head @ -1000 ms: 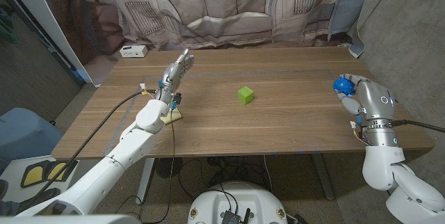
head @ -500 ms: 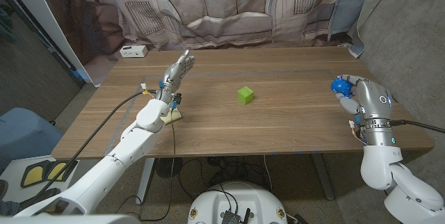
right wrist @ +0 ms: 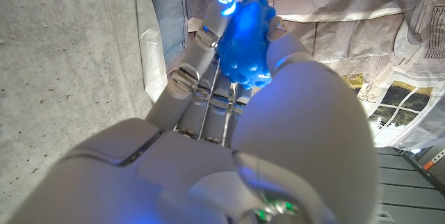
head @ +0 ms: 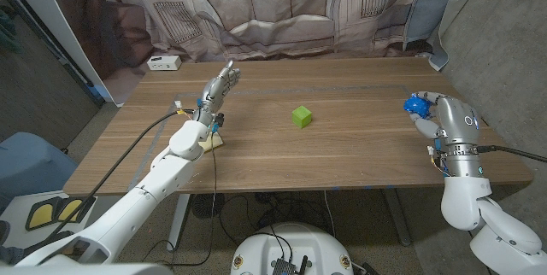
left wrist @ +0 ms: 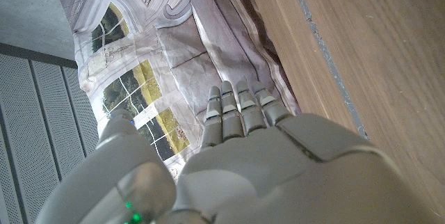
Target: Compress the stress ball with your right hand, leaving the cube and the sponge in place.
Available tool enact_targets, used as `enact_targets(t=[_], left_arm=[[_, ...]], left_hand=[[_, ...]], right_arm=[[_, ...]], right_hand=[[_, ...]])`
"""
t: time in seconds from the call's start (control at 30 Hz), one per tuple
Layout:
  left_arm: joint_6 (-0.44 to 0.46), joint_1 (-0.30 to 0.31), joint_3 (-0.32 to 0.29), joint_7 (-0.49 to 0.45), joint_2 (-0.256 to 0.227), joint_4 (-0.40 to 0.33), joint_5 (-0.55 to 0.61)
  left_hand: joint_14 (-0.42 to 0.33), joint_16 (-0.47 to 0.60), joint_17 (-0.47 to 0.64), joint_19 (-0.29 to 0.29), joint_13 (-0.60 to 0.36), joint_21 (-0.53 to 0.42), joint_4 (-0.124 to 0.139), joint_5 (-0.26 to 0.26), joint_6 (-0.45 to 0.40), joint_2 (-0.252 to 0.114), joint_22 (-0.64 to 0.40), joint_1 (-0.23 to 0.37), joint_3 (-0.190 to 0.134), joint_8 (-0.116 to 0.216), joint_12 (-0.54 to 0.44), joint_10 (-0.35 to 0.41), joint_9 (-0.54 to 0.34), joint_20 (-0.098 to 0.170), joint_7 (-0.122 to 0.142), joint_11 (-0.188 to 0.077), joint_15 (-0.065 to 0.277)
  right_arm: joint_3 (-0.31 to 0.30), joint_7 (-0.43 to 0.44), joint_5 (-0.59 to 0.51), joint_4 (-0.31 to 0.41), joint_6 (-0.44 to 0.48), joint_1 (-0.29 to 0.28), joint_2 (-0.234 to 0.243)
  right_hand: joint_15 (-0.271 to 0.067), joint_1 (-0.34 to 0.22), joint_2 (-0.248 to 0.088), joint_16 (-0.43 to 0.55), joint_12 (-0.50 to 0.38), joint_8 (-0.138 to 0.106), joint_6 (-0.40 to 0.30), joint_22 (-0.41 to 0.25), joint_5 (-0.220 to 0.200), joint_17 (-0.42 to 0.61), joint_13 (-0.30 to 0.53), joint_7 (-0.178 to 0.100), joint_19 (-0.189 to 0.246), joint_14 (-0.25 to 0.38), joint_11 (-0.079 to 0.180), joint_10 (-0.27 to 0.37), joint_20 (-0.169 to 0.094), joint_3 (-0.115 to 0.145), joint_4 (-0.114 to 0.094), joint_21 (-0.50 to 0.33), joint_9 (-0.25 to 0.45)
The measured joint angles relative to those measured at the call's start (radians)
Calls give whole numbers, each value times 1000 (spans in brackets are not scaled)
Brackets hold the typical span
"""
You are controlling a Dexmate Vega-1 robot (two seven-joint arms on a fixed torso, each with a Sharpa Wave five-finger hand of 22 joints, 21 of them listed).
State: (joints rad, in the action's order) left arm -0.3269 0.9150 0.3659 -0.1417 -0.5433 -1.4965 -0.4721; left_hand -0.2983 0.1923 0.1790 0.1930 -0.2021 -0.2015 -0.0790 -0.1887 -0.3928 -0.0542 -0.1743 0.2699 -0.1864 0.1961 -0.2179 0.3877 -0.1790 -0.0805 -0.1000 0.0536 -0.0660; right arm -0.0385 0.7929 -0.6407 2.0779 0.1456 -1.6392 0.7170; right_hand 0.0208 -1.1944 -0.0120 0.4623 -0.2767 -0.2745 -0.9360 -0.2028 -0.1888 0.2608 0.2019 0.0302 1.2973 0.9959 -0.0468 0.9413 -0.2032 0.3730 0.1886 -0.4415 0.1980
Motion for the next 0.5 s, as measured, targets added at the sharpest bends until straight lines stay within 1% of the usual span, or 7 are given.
enact_targets(t=[0.1,0.17,0.23,0.3,0.4,0.43,0.5], left_arm=[[-1,-7,2,5,3,9,-1],[-2,-10,3,6,4,13,-2],[-3,-16,6,9,6,21,-3],[-4,-21,7,11,8,27,-3],[-4,-27,9,15,9,33,-3],[-5,-30,10,16,10,36,-3],[-5,-36,11,17,11,41,-3]], left_hand=[[0,0,0,0,0,0,-3,0,0,0,0,0,3,0,0,0,0,0,0,0,0],[0,0,0,0,0,0,-3,0,0,0,0,0,3,0,0,0,0,0,0,0,0],[0,0,0,0,0,0,-3,0,0,0,0,0,3,0,0,0,0,0,0,0,0],[0,0,0,0,0,0,-3,0,0,0,0,0,3,0,-1,0,0,0,0,0,0],[0,0,0,0,0,0,-3,0,0,0,0,0,3,0,-1,0,0,0,0,0,0],[0,0,0,0,0,0,-3,0,0,0,0,0,3,0,-1,0,0,0,0,0,0],[0,0,0,0,0,0,-3,0,0,0,0,0,3,0,-1,0,0,0,0,0,0]], right_arm=[[5,0,-5,0,11,6,-4],[10,0,-10,1,24,10,-8],[14,0,-14,2,34,13,-11],[15,1,-16,2,38,15,-12],[22,8,-19,2,47,21,-16],[24,12,-20,2,49,23,-17],[27,17,-20,1,51,26,-18]], right_hand=[[-3,0,0,-24,1,0,-4,0,0,8,0,-4,-17,3,6,5,12,0,0,0,0],[-4,0,0,-37,5,1,-4,0,0,9,0,-4,-33,2,14,-2,20,-8,-8,0,0],[-16,0,0,-49,11,9,3,0,0,13,1,-11,-52,-10,24,-2,20,-15,-15,0,0],[-23,0,0,-56,15,13,4,1,0,15,1,-12,-63,-17,26,1,25,-21,-21,0,0],[-38,2,-2,-73,29,28,15,3,0,22,6,-26,-95,-32,37,-8,28,-28,-28,0,1],[-43,5,-5,-78,33,32,7,3,0,24,8,-44,-105,-37,38,-13,28,-28,-28,0,2],[-52,8,-7,-84,41,39,11,4,0,28,8,-47,-121,-46,34,-24,30,-31,-31,0,3]])
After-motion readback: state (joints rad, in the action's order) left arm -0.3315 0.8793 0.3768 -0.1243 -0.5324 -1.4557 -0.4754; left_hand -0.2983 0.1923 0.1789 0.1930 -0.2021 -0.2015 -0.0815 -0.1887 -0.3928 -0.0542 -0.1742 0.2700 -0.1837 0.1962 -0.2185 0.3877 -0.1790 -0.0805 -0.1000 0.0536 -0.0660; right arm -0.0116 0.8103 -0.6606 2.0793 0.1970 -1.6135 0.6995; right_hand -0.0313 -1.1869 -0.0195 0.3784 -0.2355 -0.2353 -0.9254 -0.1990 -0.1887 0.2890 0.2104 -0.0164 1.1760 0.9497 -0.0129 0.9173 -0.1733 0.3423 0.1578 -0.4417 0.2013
